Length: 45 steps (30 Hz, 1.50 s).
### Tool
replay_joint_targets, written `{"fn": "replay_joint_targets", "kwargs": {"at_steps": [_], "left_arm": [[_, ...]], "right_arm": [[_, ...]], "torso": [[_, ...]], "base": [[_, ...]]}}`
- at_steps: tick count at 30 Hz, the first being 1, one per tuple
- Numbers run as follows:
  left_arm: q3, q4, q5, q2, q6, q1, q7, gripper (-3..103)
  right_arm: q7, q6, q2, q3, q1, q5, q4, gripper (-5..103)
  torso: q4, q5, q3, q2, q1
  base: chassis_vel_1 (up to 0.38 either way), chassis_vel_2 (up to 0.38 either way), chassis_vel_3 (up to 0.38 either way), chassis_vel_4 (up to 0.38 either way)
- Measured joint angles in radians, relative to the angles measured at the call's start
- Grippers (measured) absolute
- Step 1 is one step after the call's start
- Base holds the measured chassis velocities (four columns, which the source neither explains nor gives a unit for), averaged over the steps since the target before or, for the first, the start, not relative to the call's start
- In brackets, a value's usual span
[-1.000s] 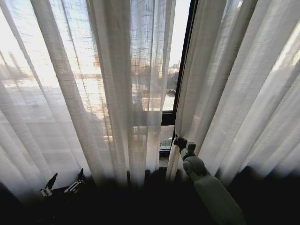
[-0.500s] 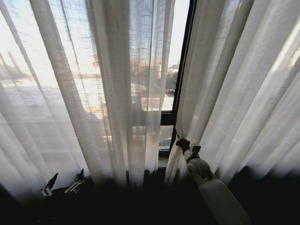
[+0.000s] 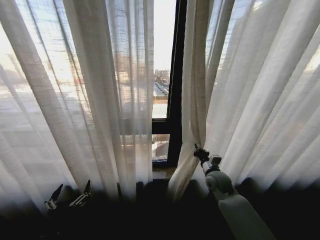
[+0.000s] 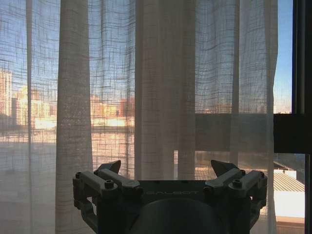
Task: Open the curtains by pulling them apart, changing their state from closed to fully open.
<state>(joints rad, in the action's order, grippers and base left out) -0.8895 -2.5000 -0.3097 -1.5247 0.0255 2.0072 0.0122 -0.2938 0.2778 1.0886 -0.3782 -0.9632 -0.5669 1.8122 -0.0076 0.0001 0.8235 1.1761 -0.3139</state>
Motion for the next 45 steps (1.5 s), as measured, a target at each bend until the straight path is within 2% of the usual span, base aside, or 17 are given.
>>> {"fn": "replay_joint_targets", "kwargs": {"at_steps": [10,15,19,24,27,31,37,41,45], "left_arm": [[0.001,0.000,0.002,-0.002,0.002,0.000,0.002,100],[0.001,0.000,0.004,-0.004,0.005,0.000,0.002,100],[0.000,0.000,0.005,-0.005,0.008,0.000,0.002,100],[-0.001,0.000,0.005,-0.007,0.009,-0.001,0.002,100],[0.000,0.000,0.005,-0.007,0.010,-0.002,0.002,100],[0.000,0.000,0.005,-0.007,0.010,-0.003,0.002,100],[0.000,0.000,0.005,-0.006,0.010,-0.001,0.002,100],[0.000,0.000,0.005,-0.003,0.010,-0.001,0.003,100],[0.001,0.000,0.005,-0.002,0.010,-0.001,0.003,100]], "right_arm": [[0.003,-0.001,-0.009,-0.011,-0.010,0.000,0.007,0],[0.003,-0.001,-0.016,-0.018,-0.013,-0.002,0.010,0],[0.003,-0.001,-0.022,-0.023,-0.016,-0.005,0.016,0],[0.003,-0.001,-0.030,-0.025,-0.017,-0.008,0.022,0],[0.003,-0.001,-0.037,-0.027,-0.018,-0.010,0.024,0],[0.001,0.000,-0.038,-0.031,-0.023,-0.010,0.027,0],[-0.001,0.000,-0.032,-0.034,-0.029,-0.010,0.032,0],[-0.003,0.001,-0.026,-0.035,-0.032,-0.010,0.037,0],[-0.003,0.001,-0.024,-0.038,-0.037,-0.010,0.038,0]], "torso": [[0.0000,-0.0003,0.000,0.000,0.000],[-0.0001,0.0009,0.000,0.000,0.000],[-0.0001,-0.0003,0.000,0.000,0.000],[0.0000,0.0005,0.000,0.000,0.000],[0.0001,-0.0004,0.000,0.000,0.000],[-0.0001,0.0005,0.000,0.000,0.000],[0.0000,-0.0004,0.000,0.000,0.000],[-0.0003,0.0007,0.000,0.000,0.000],[0.0001,-0.0002,0.000,0.000,0.000]], "base": [[-0.359,-0.360,0.344,0.367],[-0.369,-0.350,0.352,0.352],[-0.368,-0.374,0.358,0.374],[-0.329,-0.325,0.350,0.343],[-0.355,-0.353,0.356,0.351],[-0.367,-0.361,0.357,0.354],[-0.369,-0.375,0.374,0.378],[-0.325,-0.345,0.309,0.322],[-0.367,-0.351,0.352,0.353]]}}
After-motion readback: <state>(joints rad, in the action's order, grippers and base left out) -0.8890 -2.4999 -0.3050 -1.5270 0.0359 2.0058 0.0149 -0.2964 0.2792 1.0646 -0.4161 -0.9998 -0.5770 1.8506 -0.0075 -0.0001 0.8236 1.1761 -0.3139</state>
